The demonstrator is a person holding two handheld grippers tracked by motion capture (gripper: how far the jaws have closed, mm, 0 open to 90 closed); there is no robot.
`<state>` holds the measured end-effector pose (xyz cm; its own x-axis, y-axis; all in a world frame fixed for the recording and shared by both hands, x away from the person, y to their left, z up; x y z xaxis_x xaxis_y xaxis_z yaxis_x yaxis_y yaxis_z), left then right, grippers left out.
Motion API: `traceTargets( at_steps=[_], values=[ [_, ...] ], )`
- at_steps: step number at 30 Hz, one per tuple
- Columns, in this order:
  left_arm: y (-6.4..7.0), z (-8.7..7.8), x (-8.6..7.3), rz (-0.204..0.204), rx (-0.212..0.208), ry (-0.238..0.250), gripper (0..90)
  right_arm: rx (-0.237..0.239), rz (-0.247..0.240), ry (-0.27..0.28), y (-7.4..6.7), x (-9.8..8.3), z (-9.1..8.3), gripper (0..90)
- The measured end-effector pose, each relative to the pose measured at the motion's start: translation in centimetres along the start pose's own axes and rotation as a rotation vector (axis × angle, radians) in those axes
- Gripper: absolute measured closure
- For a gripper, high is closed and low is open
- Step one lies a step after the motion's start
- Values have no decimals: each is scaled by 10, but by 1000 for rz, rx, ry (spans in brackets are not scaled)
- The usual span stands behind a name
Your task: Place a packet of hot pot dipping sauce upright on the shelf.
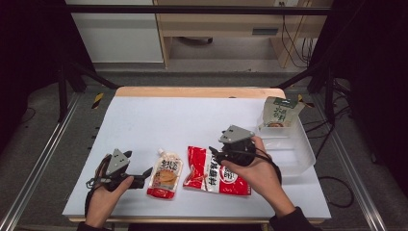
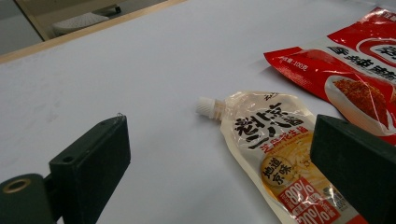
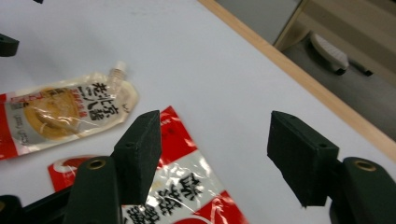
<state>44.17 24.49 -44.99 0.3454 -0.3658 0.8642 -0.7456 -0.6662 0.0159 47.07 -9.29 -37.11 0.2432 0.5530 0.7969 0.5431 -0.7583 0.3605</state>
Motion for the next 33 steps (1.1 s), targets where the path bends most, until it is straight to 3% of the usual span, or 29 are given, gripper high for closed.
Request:
traceTargets(
  at_steps=[9,21,33],
  values=[
    [6,0,-4,12,4,-31,44,77,62,-20,-29,9,30,454],
    [21,-4,-13,35,-18,-76,40,128,46,-73,-62,15,59,548],
    [30,-8,-17,57,-45,-82,48,173,38,-112,-82,15,78,629]
  ],
)
Point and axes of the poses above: each handheld gripper's, and its own axes: z roughly forward along the jaws, x roughly out of its top, y roughly to its right, the point moved 2 cm from there along z, roughly forward along the jaws, and after that the axes turned 13 degrees about -x, right-handed, at the moved point
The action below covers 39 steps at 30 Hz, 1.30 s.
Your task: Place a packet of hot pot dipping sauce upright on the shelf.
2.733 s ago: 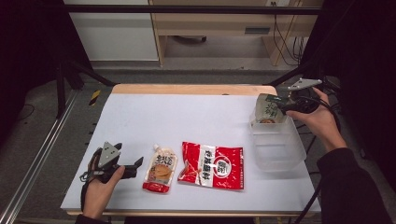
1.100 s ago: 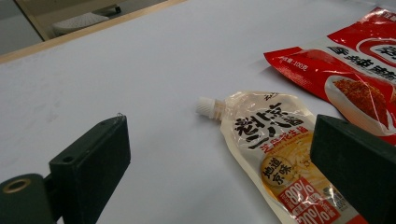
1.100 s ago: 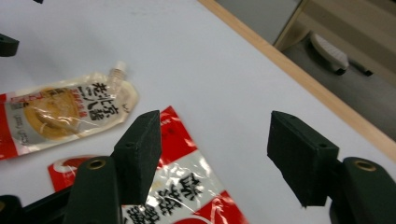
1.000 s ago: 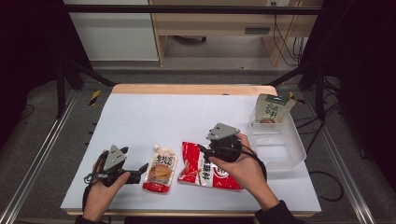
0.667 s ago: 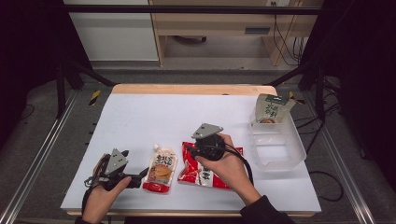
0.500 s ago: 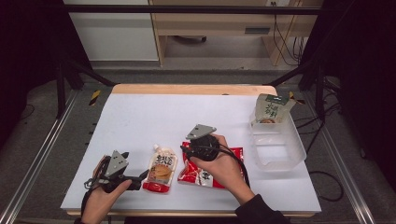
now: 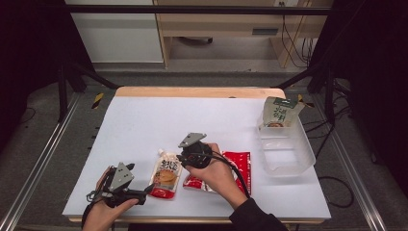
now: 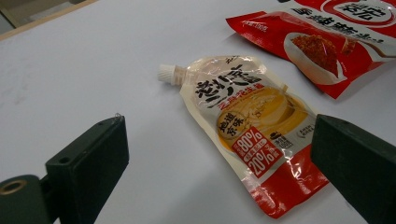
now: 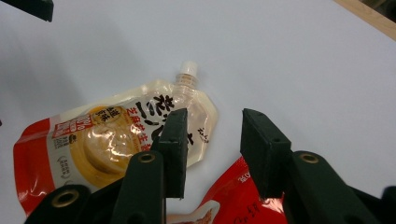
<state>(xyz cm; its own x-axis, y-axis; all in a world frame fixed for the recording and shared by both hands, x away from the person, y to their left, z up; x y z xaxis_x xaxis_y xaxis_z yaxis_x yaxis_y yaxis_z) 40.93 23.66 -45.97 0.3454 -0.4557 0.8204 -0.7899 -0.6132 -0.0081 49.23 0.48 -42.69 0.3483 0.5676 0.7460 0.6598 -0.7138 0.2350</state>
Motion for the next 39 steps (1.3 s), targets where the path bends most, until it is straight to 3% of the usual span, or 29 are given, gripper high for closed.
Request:
traceTargets(
  at_steps=[10,17,22,39],
  values=[
    [3,7,-1,20,-19,-50,71,19,8,-36,-3,-5,23,654],
    [4,11,-3,14,-20,-65,71,35,20,-57,-7,-7,37,643],
    [5,15,-6,12,-24,-102,70,44,34,-86,-11,-10,50,632],
    [3,17,-8,-7,-28,-118,73,66,53,-124,-10,-14,59,603]
  ],
)
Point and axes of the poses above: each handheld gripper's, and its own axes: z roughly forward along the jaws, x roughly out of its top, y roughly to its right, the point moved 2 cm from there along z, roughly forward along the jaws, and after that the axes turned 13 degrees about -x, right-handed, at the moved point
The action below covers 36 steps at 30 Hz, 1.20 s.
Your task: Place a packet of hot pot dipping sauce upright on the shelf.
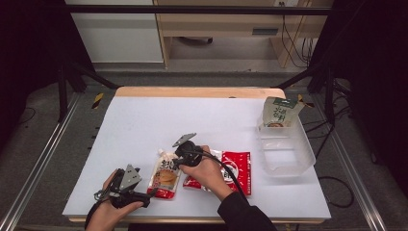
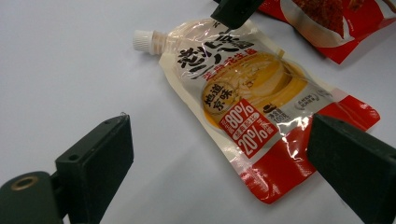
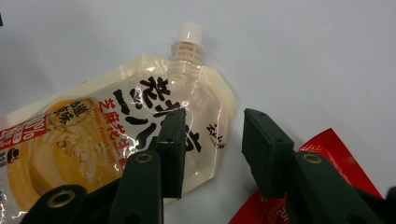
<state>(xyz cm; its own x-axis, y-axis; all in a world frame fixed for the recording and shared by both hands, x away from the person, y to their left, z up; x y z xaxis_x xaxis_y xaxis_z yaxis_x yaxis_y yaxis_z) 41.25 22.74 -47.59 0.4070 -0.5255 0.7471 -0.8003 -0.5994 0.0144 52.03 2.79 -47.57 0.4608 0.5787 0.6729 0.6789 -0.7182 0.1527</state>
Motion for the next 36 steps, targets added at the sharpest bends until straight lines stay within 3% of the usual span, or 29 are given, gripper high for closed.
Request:
traceTargets(
  at_steps=[36],
  values=[
    [0,1,0,6,0,-8,78,32,5,-55,-5,-3,6,617]
  ],
)
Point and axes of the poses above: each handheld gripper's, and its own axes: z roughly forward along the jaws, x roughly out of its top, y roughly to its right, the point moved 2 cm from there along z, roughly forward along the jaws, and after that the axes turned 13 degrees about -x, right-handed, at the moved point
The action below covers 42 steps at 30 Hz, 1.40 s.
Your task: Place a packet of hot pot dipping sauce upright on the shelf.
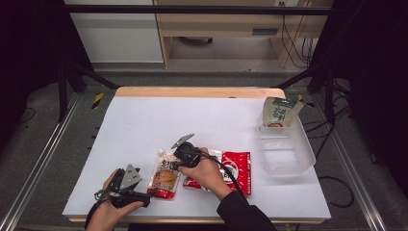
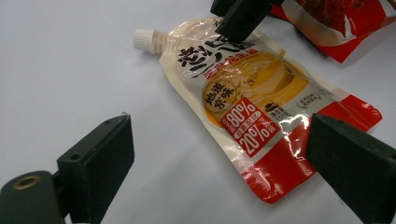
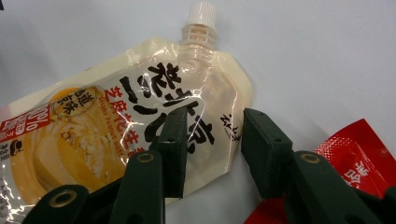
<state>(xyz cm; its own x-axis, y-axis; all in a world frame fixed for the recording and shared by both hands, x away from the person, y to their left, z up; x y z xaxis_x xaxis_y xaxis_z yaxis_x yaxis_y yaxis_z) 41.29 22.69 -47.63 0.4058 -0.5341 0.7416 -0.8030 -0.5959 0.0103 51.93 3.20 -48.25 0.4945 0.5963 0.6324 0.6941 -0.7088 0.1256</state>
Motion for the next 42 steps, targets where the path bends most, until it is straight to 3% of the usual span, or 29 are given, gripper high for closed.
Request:
traceTargets(
  at_steps=[4,17,22,29,33,35,36,42],
  values=[
    [0,0,0,0,0,1,78,3,1,-7,0,0,0,642],
    [0,2,0,2,0,-2,84,17,-25,-24,-6,1,-3,865],
    [-1,1,0,-1,-13,1,82,13,-30,-18,-7,2,-5,883],
    [-4,-7,3,-32,-19,72,75,23,-18,40,-4,14,-23,897],
    [-5,-10,4,-36,-13,90,75,21,-26,71,-2,19,-32,900],
    [-4,-11,4,-53,-30,96,76,21,-33,90,0,24,-39,900],
    [-5,-12,4,-37,-14,102,76,29,-37,110,0,28,-47,900],
    [-7,-16,6,-46,-12,127,78,49,-53,152,-1,37,-63,900]
  ],
)
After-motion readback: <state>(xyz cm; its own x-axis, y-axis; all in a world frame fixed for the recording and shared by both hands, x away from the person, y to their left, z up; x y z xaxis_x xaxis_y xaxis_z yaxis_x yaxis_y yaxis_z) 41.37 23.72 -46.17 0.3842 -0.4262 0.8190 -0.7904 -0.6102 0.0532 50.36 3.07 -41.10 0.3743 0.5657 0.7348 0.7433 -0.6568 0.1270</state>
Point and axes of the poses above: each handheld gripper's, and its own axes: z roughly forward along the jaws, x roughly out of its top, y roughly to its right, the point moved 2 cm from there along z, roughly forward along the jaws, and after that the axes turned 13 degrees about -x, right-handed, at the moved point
